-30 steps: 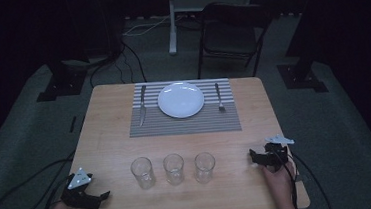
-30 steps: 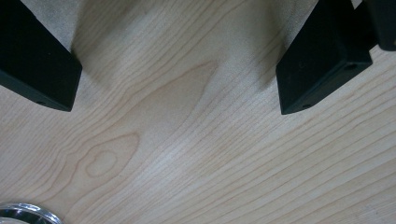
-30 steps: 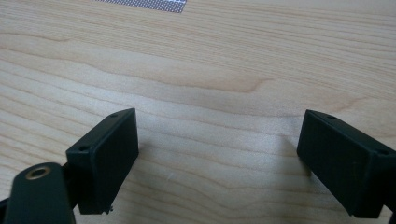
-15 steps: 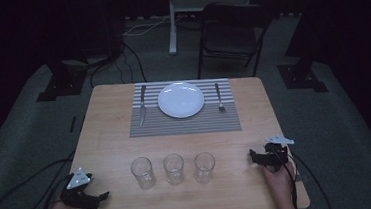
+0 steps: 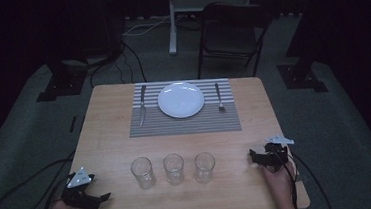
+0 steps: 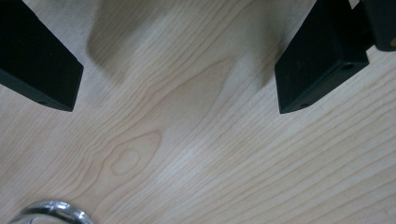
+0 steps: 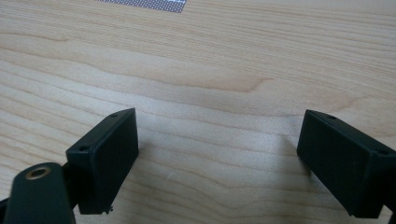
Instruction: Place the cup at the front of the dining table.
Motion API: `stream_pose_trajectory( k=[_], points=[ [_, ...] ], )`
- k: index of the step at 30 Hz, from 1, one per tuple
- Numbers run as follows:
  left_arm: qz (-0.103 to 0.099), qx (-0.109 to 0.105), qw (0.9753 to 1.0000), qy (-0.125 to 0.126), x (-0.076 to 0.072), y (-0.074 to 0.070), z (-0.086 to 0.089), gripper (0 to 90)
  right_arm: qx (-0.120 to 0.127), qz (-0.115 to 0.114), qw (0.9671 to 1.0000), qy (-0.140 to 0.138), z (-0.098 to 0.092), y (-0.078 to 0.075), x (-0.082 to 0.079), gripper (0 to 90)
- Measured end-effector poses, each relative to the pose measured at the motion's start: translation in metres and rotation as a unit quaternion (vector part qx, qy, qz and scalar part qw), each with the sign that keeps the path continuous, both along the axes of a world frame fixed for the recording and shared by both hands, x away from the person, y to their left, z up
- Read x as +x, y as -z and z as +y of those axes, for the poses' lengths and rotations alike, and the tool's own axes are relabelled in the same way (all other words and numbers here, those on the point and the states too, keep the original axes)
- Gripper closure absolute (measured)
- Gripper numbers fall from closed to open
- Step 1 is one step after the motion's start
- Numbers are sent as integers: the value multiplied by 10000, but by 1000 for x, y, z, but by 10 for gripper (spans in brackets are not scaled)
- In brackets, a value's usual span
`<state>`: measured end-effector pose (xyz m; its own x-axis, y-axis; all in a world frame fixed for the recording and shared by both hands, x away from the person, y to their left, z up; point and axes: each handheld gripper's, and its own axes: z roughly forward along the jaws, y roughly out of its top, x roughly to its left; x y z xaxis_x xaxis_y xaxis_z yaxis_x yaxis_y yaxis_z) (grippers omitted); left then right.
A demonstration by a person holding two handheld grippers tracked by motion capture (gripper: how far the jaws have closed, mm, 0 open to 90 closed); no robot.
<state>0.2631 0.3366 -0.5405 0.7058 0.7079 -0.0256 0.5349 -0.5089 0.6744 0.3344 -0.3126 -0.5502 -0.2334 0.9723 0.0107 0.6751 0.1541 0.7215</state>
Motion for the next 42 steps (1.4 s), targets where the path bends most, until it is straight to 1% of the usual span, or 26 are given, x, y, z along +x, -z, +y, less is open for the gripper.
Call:
stream_pose_trajectory(
  k=[6,8,9,10,11,12,13,15,18,19,20,21,24,26,27,29,30,31,33,34,35,36,39,40,41,42],
  points=[
    [-40,-48,10000,78,-1,-6,-2,15,0,0,10000,6,0,0,0,124],
    [-104,-116,9998,158,-2,-12,-5,15,0,0,10000,6,0,0,0,124],
    [-91,-190,9996,211,-2,-14,-5,15,0,0,10000,5,0,0,0,124],
    [-140,-228,9994,233,-2,-15,-6,30,1,-1,10000,6,0,0,0,124],
    [-172,-223,9993,248,-2,-17,-7,32,-1,0,10000,5,0,0,0,124],
    [-159,-262,9991,294,-2,-18,-8,32,-1,1,10000,6,0,0,0,124],
    [-204,-269,9991,272,-2,-19,-9,32,-1,1,10000,5,0,0,0,124],
    [-212,-263,9991,274,-1,-20,-10,32,0,1,10000,5,0,0,0,124],
    [-243,-312,9987,329,-1,-24,-12,32,0,1,10000,6,0,0,0,124],
    [-287,-330,9984,345,-1,-28,-13,32,0,0,10000,6,0,0,0,124],
    [-287,-330,9984,345,-1,-28,-13,32,0,0,10000,6,0,0,0,124],
    [-305,-353,9982,385,0,-31,-15,32,0,0,10000,5,0,0,0,123],
    [-319,-360,9980,407,1,-34,-16,32,0,1,10000,6,0,0,0,124],
    [-389,-341,9977,445,2,-40,-20,32,-1,1,10000,6,0,0,0,124],
    [-389,-341,9977,445,2,-40,-20,32,-1,1,10000,6,0,0,0,124],
    [-420,-424,9969,518,4,-46,-22,32,0,1,10000,5,0,0,0,124],
    [-420,-424,9969,518,4,-46,-22,33,0,1,10000,5,0,0,0,124],
    [-434,-466,9962,597,5,-51,-25,32,0,1,10000,5,0,0,0,124],
    [-456,-487,9955,670,6,-55,-28,33,-1,0,10000,5,0,0,0,124],
    [-514,-490,9952,680,7,-57,-30,33,0,1,10000,6,0,0,0,124],
    [-514,-490,9952,680,7,-57,-30,33,-1,1,10000,5,0,0,0,124],
    [-518,-546,9943,752,8,-61,-33,33,-1,0,10000,6,0,0,0,124],
    [-547,-515,9939,813,8,-65,-36,33,-1,1,10000,6,0,0,0,124],
    [-586,-511,9931,874,9,-69,-39,33,1,2,10000,8,0,0,0,124],
    [-583,-516,9925,940,9,-71,-40,33,1,2,10000,6,0,0,0,124],
    [-604,-540,9922,945,9,-73,-42,33,0,1,10000,6,0,0,0,124]
  ],
)
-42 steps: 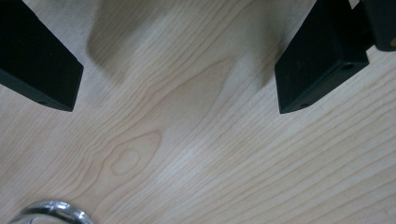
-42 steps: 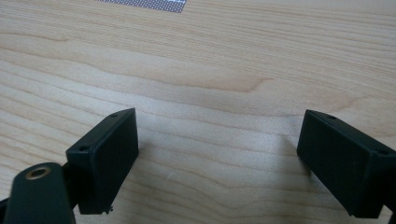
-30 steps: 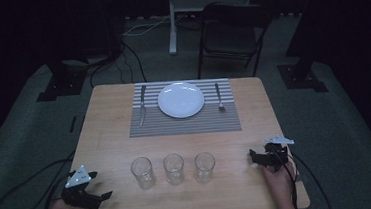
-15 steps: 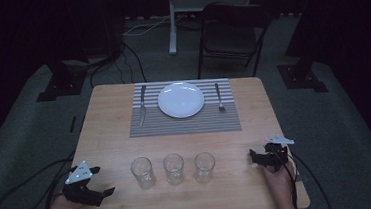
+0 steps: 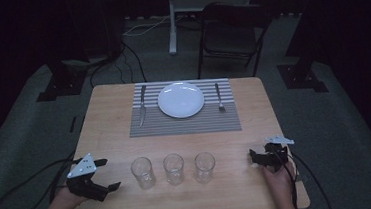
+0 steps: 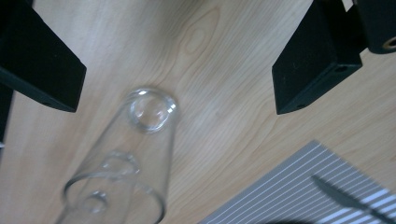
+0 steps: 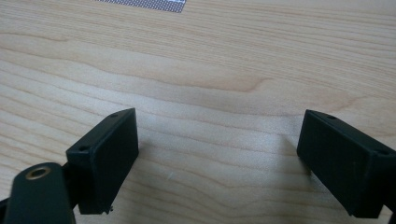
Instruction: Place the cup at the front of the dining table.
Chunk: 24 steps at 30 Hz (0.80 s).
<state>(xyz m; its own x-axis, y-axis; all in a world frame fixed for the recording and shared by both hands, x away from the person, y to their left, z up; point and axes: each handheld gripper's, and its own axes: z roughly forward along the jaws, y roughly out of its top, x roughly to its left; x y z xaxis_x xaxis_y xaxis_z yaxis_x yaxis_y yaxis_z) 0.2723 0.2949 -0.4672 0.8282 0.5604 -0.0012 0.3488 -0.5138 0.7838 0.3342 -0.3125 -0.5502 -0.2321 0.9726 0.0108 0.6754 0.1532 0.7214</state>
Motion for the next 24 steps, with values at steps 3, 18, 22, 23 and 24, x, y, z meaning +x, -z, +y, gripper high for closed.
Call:
stream_pose_trajectory(
  k=[3,18,22,23,24],
  points=[
    [-10,-33,10000,77,1,-4,-2,33,0,0,10000,1,0,0,0,124],
    [-99,-93,9985,536,15,-26,-32,48,-4,-5,10000,-5,0,0,0,124],
    [-136,-103,9978,639,17,-31,-39,47,-5,-6,10000,-6,0,0,0,124],
    [-133,-138,9972,716,17,-34,-45,47,-5,-6,10000,-6,0,0,0,124],
    [-141,-136,9972,728,17,-35,-47,47,-4,-6,10000,-6,0,0,0,124]
  ],
)
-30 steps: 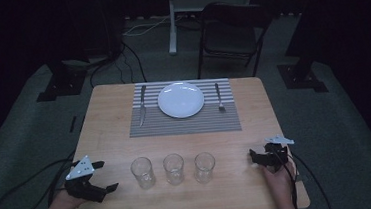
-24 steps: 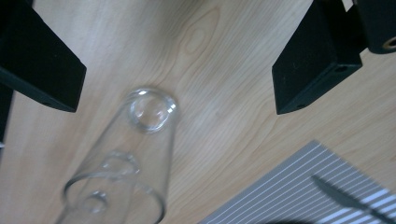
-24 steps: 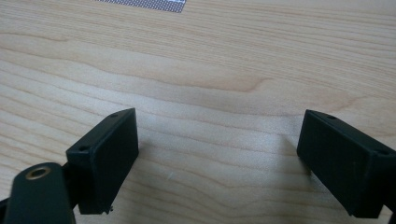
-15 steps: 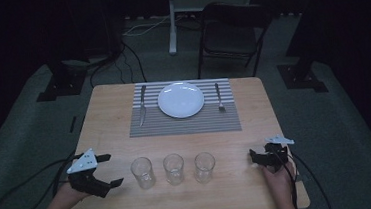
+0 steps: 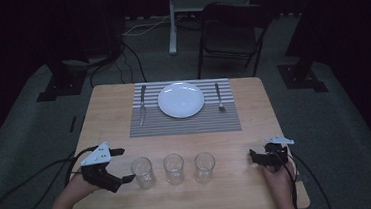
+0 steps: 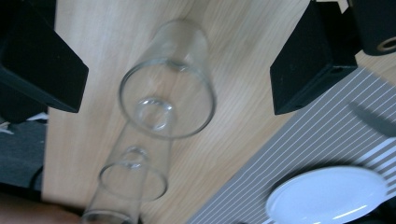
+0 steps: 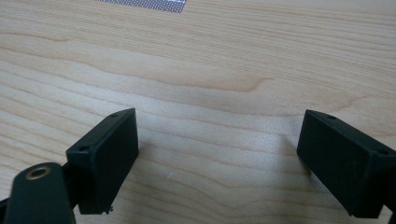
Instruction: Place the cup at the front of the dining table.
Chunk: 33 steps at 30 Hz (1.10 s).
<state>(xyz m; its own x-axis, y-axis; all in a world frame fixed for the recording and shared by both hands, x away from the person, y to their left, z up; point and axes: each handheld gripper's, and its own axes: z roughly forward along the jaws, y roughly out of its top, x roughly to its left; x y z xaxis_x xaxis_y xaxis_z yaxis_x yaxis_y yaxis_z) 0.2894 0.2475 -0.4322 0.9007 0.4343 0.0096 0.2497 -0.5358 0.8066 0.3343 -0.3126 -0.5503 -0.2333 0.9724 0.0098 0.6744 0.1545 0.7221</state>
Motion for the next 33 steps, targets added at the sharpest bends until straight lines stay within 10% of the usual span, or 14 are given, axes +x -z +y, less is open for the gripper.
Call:
stream_pose_trajectory(
  k=[25,33],
  points=[
    [156,529,9958,729,17,-4,-67,47,-1,0,10000,0,0,0,0,124],
    [250,948,9902,995,22,-7,-97,47,1,0,10000,1,0,0,0,124]
  ],
)
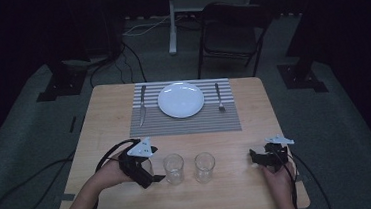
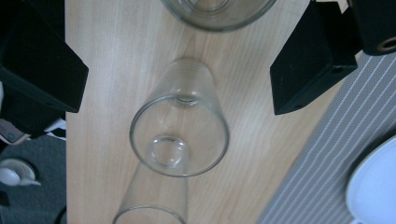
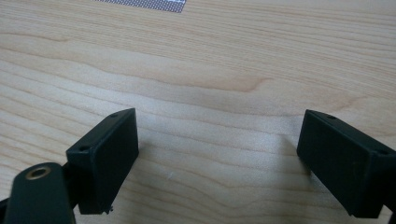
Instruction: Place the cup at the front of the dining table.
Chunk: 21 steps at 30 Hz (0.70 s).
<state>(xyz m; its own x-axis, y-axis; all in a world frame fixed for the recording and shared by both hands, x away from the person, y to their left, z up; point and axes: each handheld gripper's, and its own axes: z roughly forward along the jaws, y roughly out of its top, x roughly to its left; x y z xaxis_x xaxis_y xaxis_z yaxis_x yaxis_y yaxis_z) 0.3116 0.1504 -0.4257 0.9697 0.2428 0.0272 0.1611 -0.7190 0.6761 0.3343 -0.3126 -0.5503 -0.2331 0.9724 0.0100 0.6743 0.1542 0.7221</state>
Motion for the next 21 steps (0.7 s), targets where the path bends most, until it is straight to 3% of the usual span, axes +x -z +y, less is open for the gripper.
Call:
stream_pose_trajectory(
  k=[9,15,21],
  points=[
    [133,416,9990,42,6,3,-21,47,0,1,10000,0,0,0,0,124],
    [269,759,9967,63,11,6,-37,47,-1,0,10000,-1,0,0,0,124],
    [326,960,9947,183,12,10,-50,73,-1,0,10000,-1,0,0,0,124]
  ],
)
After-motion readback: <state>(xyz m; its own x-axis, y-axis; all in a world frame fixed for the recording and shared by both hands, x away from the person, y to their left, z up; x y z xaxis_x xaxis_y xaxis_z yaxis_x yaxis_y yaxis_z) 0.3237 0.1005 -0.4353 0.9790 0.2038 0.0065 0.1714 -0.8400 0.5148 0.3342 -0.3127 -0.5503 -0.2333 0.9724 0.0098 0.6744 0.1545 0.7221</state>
